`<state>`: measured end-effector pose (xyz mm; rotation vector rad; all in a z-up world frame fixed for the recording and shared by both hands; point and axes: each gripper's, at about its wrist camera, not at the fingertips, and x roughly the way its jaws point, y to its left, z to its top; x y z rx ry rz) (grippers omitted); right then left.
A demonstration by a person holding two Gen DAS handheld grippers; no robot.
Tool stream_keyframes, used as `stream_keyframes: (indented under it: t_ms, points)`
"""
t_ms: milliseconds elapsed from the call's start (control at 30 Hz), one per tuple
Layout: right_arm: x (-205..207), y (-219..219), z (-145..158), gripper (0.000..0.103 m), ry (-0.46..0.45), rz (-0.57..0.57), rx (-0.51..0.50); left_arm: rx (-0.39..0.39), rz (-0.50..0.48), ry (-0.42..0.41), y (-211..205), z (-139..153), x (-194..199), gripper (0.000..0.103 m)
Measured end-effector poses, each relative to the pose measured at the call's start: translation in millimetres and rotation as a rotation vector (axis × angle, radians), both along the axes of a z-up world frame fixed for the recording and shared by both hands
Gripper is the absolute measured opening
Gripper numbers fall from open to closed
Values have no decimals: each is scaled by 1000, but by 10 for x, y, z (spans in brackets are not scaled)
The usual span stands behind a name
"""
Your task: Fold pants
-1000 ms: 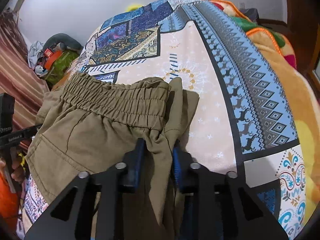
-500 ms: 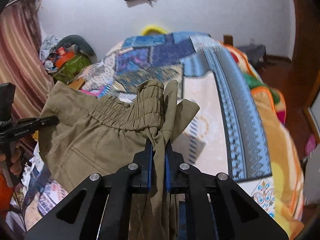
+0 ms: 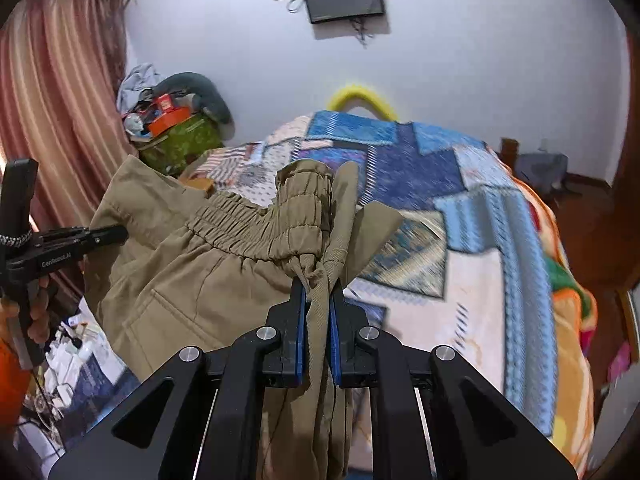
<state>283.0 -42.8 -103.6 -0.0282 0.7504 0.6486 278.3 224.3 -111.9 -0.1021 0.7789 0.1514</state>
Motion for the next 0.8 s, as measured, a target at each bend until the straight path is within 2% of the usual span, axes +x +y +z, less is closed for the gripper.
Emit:
stream_keyframes:
  t_ms: [200,433,600,800]
  points:
    - [243,522,67,9,-27,41,7,-13,70,-1,533,-88,144,4]
    - [566,1084,-48,8,-36,81,-29,29,121,23,983,-300,445,4]
    - [792,1373,-236,8,-35,85,-57,21,148,47,1254,-610,747,4]
    - [1002,1582,-614,8,24,84,-87,30,176,119,1465,-1163,1072,4]
